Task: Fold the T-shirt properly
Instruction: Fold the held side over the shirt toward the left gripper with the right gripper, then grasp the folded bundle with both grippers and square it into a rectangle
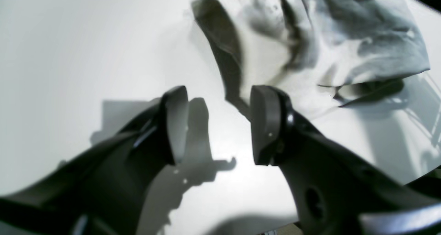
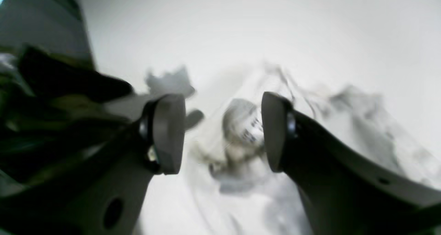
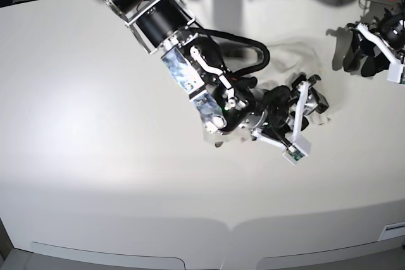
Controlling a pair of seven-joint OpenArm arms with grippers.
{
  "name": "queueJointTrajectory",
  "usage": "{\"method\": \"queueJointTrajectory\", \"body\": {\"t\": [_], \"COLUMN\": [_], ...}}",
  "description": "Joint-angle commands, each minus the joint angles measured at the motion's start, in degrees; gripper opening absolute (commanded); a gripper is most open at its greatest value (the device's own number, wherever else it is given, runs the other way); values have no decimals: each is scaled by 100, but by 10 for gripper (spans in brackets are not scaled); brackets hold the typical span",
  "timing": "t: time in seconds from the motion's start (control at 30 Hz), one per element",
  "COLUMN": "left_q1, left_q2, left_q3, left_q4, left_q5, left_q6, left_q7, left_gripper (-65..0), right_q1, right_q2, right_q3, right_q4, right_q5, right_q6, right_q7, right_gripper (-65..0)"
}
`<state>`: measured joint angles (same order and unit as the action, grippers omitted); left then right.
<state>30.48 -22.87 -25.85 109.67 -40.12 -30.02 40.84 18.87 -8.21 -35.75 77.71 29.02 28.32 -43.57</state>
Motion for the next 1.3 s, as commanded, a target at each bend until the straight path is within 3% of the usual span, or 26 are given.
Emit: {"method": "queueJointTrajectory", "body": {"t": [0.0, 0.23, 0.33, 0.4, 0.53, 0.57, 0.6, 0.67, 0.8, 0.97, 1.13, 1.27], "left_q1": [-2, 0, 0, -2, -2, 0, 0, 11, 15, -33, -66, -116], "left_q2": [-81, -81, -79, -76, 125, 223, 334, 557, 940, 1099, 1351, 1696], "left_q3": [-46, -46, -46, -46, -39, -28, -24, -17, 289, 1097, 1773, 1882], "left_q4": [96, 96, 96, 96, 96, 96, 96, 96, 96, 96, 42, -389], "left_q5": [-85, -90, -372, -743, -1279, -1316, -1357, -1425, -1432, -1375, -321, 470], "left_q6": [-22, -20, -20, -20, -22, -24, -44, -94, -326, -330, -236, -7], "left_q7": [-173, -192, -190, -190, -186, -184, -162, -151, -179, -293, -728, -1211], "left_gripper": [-360, -360, -364, -426, -650, -650, -650, -650, -650, -650, -650, -650], "right_q1": [170, 645, 898, 992, 1016, 1016, 1016, 1016, 979, 870, 870, 870], "right_q2": [-79, -79, -79, -79, -79, -79, -79, -79, 369, 730, 787, 772], "right_q3": [-24, -96, -13, 188, 817, 966, 1097, 1252, 1287, 1287, 1287, 1287], "right_q4": [103, 127, 131, 131, 129, 129, 129, 129, 122, -190, -970, -1440], "right_q5": [79, 271, -232, -621, -1036, -1145, -1246, -1255, -1259, -1259, -1578, -1700], "right_q6": [37, 35, -142, -361, -367, -365, -356, -345, -339, -181, -103, -87], "right_q7": [133, 46, 42, -9, -321, -385, -411, -404, -404, -258, 109, 496], "right_gripper": [-298, -299, -309, -371, -588, -640, -650, -650, -650, -650, -650, -650]}}
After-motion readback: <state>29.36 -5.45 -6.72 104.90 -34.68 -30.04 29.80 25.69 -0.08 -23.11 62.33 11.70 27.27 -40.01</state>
